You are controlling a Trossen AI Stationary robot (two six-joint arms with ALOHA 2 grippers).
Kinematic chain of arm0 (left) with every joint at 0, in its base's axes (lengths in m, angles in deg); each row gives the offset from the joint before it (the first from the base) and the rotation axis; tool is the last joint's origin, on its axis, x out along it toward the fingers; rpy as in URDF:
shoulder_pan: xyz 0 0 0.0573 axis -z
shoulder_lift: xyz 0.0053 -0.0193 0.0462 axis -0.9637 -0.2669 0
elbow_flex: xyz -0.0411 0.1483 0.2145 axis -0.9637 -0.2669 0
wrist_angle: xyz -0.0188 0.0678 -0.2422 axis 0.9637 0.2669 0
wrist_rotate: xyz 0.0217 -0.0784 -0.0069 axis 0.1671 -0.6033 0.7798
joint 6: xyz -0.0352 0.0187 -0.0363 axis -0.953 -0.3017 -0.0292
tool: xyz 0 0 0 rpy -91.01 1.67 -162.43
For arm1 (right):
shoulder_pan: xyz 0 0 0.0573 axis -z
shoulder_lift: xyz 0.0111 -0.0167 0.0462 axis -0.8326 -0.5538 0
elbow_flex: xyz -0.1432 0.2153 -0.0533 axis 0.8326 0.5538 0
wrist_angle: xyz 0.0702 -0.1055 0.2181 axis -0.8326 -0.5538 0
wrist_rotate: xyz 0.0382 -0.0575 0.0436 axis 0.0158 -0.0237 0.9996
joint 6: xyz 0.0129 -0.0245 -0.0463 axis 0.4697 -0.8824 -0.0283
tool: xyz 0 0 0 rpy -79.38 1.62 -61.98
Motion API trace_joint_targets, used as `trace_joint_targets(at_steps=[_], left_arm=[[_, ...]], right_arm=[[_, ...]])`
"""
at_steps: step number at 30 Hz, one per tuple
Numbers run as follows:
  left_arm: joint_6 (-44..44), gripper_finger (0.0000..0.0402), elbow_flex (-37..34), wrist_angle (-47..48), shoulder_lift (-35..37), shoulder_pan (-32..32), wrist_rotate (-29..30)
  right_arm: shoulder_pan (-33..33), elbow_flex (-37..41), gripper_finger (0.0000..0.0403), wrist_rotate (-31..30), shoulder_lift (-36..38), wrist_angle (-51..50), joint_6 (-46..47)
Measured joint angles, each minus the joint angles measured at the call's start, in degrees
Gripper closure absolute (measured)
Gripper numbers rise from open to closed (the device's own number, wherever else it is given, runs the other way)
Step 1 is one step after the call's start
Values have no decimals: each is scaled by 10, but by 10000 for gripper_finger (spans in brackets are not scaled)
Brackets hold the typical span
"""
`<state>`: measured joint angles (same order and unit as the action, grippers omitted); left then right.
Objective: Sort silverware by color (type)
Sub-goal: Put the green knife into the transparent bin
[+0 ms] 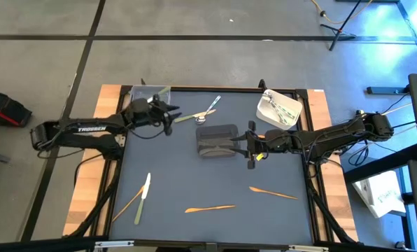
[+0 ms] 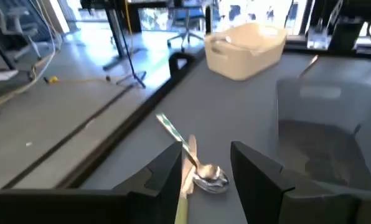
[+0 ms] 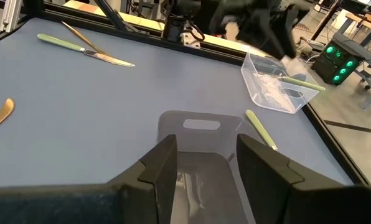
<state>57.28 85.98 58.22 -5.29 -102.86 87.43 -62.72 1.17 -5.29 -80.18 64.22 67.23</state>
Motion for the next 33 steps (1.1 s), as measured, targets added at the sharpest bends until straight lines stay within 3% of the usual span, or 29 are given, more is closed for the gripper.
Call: trace_joint_targets(at_steps=[6, 17, 25, 33], left_arm=[[-1, 271, 49, 3, -116, 29, 61], [20, 271, 260, 265, -333, 29, 49], [46, 271, 331, 341, -405, 8, 49], [46, 271, 329, 346, -424, -19, 76]], right_arm=[[0, 0, 249, 0, 0, 0, 1], [0, 0, 249, 0, 0, -32, 17], [0, 0, 249, 0, 0, -35, 24], [0, 0, 249, 0, 0, -34, 24]])
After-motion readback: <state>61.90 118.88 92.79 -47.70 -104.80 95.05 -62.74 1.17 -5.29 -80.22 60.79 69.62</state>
